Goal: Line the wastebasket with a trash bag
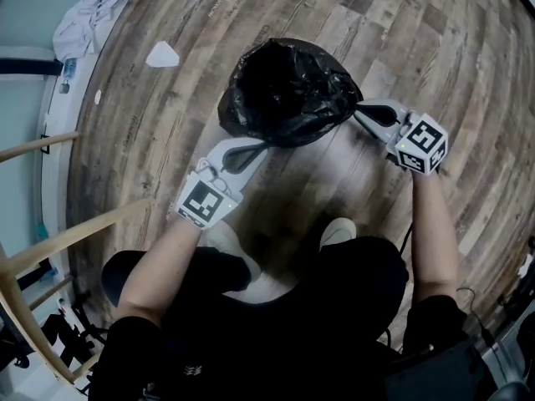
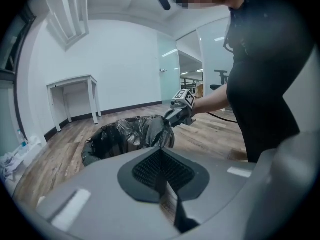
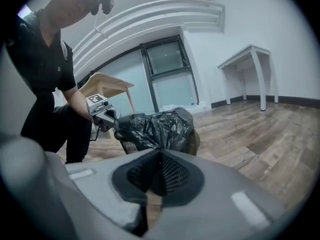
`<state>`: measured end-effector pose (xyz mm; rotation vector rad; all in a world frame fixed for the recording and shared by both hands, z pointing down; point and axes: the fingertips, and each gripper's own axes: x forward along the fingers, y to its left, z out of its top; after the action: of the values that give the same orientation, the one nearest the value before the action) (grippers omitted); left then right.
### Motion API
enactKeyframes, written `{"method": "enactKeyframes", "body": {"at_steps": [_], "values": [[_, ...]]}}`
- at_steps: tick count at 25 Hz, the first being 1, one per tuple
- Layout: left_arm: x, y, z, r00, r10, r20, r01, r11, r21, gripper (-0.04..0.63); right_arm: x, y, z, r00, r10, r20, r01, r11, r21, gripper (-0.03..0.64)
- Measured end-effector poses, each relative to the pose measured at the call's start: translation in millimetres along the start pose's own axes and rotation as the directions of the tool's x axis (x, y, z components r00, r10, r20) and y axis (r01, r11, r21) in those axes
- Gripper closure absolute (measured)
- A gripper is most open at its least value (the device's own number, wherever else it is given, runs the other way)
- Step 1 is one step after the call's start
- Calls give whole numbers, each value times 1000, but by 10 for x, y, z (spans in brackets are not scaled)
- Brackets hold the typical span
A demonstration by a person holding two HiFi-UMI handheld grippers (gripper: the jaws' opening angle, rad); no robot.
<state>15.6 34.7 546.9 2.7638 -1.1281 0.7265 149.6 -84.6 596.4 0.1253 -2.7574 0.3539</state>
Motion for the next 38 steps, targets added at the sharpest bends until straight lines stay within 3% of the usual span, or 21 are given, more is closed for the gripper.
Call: {"method": "enactKeyframes", "body": {"at_steps": [6, 8, 11, 16, 21, 24, 25, 27, 29, 33, 36, 38], "values": [[115, -295, -279, 999, -31, -35, 30, 999, -15, 588, 94, 6, -314, 998, 25, -55, -24, 1000, 13, 609], [151, -326, -409, 998, -35, -49, 33, 998, -52, 588, 128, -1, -401, 998, 28, -64, -26, 999, 32, 609], [219, -329, -615, 996, -37, -77, 29, 995, -95, 588, 196, -19, -553, 995, 31, -95, -26, 998, 48, 609], [297, -225, -838, 993, -28, -113, 18, 996, -89, 588, 363, -73, -766, 989, 26, -143, -14, 996, 83, 609], [307, -151, -1001, 994, -8, -109, -6, 992, -125, 588, 509, -84, -820, 984, 16, -180, 0, 996, 89, 609], [307, -168, -1028, 994, -42, -98, 28, 990, -136, 582, 539, -28, -810, 980, 32, -197, -19, 997, 69, 607], [292, -193, -1016, 993, -69, -94, 55, 988, -144, 551, 518, 14, -808, 977, 53, -204, -39, 997, 71, 585], [212, -267, -947, 987, -136, -82, 122, 981, -153, 443, 438, 84, -812, 969, 90, -231, -75, 995, 74, 466], [54, -332, -829, 979, -195, -64, 185, 973, -141, 386, 332, 97, -783, 962, 101, -254, -87, 994, 65, 429], [-316, -137, -484, 979, -204, 8, 202, 965, -164, 385, 108, -16, -451, 984, 69, -164, -55, 994, 91, 426], [-473, 285, -91, 988, -119, 96, 138, 967, -214, 391, -42, -118, -51, 1000, -8, -18, 10, 991, 131, 426], [-495, 643, 124, 989, -48, 139, 78, 973, -216, 412, -103, -228, 205, 994, -100, 53, 93, 989, 116, 426]]}}
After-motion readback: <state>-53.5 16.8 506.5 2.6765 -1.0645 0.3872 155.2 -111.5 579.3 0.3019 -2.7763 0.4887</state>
